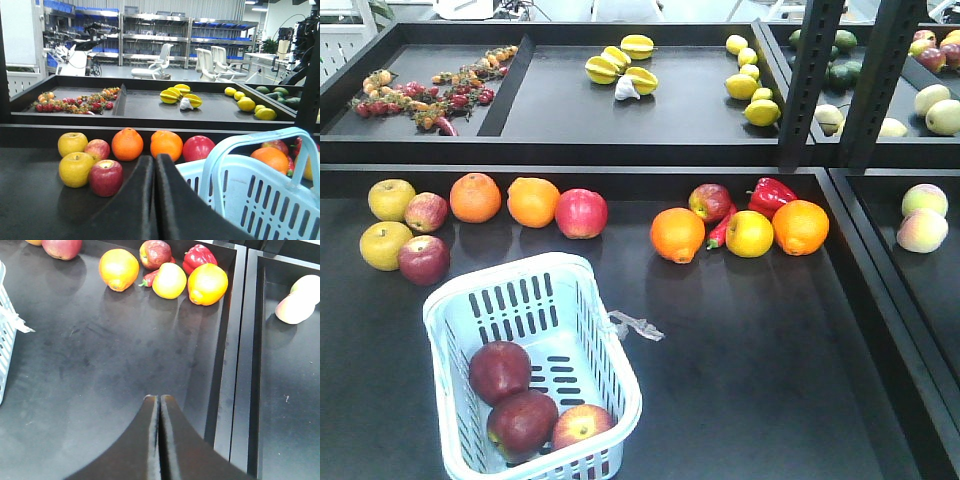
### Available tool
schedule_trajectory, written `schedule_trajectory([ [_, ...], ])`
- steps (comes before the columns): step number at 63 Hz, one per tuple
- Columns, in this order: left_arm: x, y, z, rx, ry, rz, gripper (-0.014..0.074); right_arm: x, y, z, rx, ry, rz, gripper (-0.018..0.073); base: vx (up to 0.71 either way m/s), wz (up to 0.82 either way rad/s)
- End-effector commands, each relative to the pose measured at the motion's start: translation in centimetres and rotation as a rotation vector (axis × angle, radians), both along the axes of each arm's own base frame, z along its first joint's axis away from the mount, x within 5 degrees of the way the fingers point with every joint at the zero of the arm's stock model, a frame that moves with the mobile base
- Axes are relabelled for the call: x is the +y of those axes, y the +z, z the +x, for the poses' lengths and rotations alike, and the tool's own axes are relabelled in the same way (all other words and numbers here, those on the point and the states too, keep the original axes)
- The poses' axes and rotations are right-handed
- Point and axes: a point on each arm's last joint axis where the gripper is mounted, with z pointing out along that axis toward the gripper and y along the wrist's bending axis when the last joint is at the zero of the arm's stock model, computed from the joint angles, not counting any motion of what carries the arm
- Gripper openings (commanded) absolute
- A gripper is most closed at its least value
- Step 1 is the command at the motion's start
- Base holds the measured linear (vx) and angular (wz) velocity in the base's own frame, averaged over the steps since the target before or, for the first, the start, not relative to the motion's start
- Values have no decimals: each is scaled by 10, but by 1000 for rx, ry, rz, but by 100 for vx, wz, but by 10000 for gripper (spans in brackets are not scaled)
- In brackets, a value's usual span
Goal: Pick three apples into basket with both arms
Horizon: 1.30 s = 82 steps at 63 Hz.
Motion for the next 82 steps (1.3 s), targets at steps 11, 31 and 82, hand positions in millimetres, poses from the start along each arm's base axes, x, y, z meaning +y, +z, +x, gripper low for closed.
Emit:
schedule_trajectory([
  [11,-1,-1,-1,-59,-13,-5,-6,-1,12,3,-78,-14,1,-9,0,0],
  [31,-1,-1,0,-58,-13,-5,-6,-1,12,3,-78,-14,1,-9,0,0],
  [82,-1,-1,0,-58,-13,-5,-6,-1,9,1,-101,-26,22,-9,0,0],
])
